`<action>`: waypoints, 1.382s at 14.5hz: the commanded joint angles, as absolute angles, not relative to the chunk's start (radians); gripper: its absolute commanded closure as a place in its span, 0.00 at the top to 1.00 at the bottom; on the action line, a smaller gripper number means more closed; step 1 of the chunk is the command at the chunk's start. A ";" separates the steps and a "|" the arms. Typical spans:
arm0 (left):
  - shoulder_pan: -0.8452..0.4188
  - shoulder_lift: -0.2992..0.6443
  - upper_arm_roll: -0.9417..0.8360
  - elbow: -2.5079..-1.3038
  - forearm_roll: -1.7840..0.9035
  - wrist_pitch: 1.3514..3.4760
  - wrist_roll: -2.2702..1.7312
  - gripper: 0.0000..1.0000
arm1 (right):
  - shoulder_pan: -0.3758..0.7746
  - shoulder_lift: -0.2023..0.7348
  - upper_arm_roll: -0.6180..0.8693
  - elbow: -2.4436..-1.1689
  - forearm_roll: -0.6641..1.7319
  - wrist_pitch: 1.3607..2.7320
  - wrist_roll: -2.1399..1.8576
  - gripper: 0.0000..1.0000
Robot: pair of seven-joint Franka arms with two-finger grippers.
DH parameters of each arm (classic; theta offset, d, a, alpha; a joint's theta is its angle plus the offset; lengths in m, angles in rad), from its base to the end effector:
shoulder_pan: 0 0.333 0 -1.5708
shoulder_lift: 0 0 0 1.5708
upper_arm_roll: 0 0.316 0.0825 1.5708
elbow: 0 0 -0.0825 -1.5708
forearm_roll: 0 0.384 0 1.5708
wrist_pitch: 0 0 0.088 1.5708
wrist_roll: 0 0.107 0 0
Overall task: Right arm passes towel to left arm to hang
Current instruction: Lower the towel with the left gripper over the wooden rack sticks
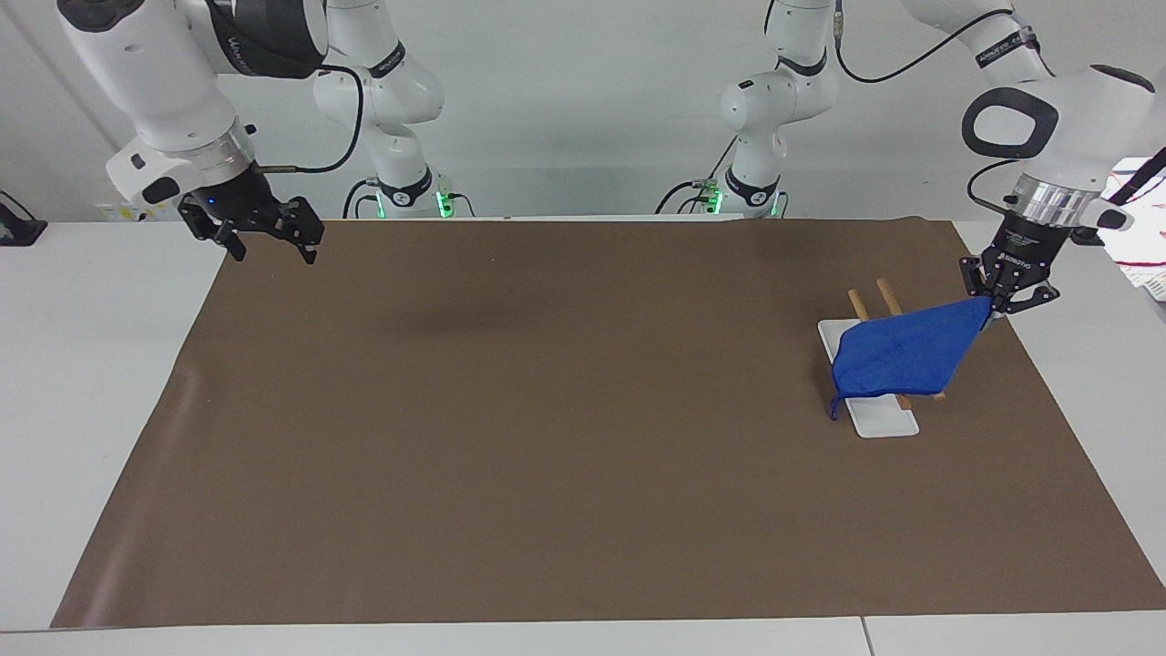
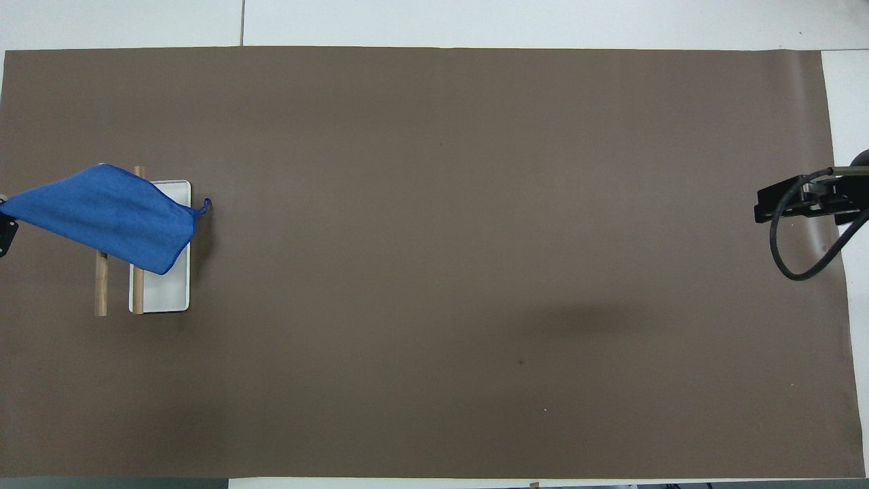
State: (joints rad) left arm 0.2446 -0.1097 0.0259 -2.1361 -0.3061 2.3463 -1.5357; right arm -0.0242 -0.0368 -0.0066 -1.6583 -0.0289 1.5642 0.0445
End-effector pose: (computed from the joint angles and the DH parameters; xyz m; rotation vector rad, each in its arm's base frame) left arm 0.5273 0.1420 0.4880 1.4994 2.3008 0.1469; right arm 0.5399 -0.0198 0.6029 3.1091 -0.1161 -0.0889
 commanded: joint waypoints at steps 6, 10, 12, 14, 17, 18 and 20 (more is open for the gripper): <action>0.302 -0.147 0.015 -2.180 -0.285 2.381 -1.526 0.00 | -0.069 -0.060 -0.005 -1.677 0.040 1.560 0.018 1.00; 0.290 -0.163 0.014 -2.215 -0.285 2.398 -1.526 0.00 | -0.061 -0.061 -0.002 -1.667 0.040 1.555 0.017 1.00; 0.287 -0.170 0.014 -2.243 -0.285 2.420 -1.526 0.00 | -0.072 -0.063 -0.006 -1.669 0.040 1.546 0.014 1.00; 0.285 -0.163 0.012 -2.264 -0.285 2.456 -1.526 0.00 | -0.071 -0.071 -0.005 -1.675 0.040 1.546 0.015 1.00; 0.284 -0.155 0.012 -2.273 -0.285 2.471 -1.526 0.00 | -0.066 -0.069 -0.003 -1.671 0.040 1.546 0.015 1.00; 0.284 -0.155 0.012 -2.272 -0.285 2.471 -1.526 0.27 | -0.066 -0.069 -0.003 -1.669 0.040 1.557 0.015 1.00; 0.284 -0.153 0.012 -2.264 -0.285 2.461 -1.510 1.00 | -0.068 -0.067 -0.003 -1.667 0.025 1.559 0.014 1.00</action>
State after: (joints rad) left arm 0.2915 -0.1322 0.0104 -2.2432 -0.3026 2.4435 -1.5243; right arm -0.0577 -0.0540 -0.0058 -1.6580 0.0215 1.5575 0.0428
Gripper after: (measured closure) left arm 0.833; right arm 0.000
